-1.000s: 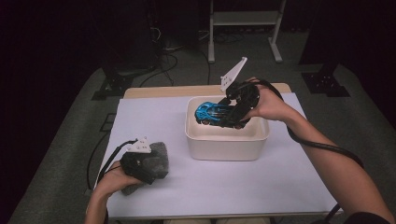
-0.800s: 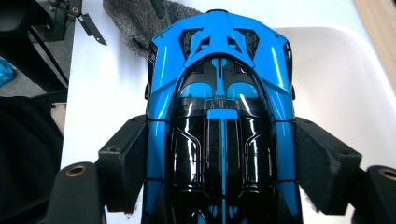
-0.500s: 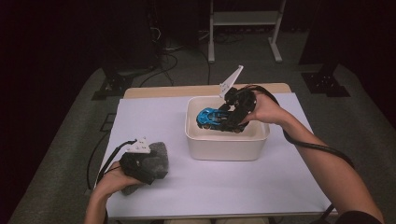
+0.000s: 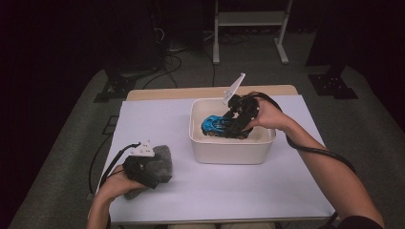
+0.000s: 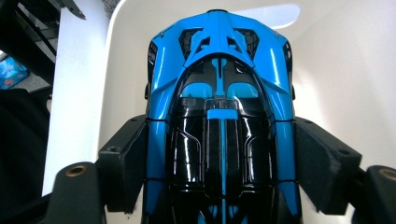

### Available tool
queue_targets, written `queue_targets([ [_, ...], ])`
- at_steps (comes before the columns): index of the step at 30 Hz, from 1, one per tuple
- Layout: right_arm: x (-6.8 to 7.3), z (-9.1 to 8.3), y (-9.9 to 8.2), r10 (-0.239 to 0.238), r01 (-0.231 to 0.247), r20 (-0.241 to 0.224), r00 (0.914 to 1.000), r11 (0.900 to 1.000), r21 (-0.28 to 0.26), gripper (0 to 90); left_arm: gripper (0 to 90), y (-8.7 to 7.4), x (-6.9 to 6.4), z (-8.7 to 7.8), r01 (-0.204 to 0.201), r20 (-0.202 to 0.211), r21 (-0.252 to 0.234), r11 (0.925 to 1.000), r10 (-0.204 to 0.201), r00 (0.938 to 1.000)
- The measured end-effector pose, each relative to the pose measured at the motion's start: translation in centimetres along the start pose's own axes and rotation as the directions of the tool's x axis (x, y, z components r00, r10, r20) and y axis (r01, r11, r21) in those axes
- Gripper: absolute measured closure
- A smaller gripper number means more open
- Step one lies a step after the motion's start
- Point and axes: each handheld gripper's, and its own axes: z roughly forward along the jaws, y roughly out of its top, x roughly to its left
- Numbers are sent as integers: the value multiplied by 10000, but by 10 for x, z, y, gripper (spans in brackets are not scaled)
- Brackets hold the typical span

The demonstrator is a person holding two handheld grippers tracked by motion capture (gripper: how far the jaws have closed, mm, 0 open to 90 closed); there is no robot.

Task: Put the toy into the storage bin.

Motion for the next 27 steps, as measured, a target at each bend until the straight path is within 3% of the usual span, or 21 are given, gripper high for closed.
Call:
queue_targets([
  [12,-5,18,-6,59,-48,-167,9998,9980,637,250,88,0,0,0,55,16,-64,10000,-55,10000],
  [27,-11,35,-7,212,-165,-439,9988,9945,1036,250,87,-1,1,1,96,8,-40,9999,-96,10000],
])
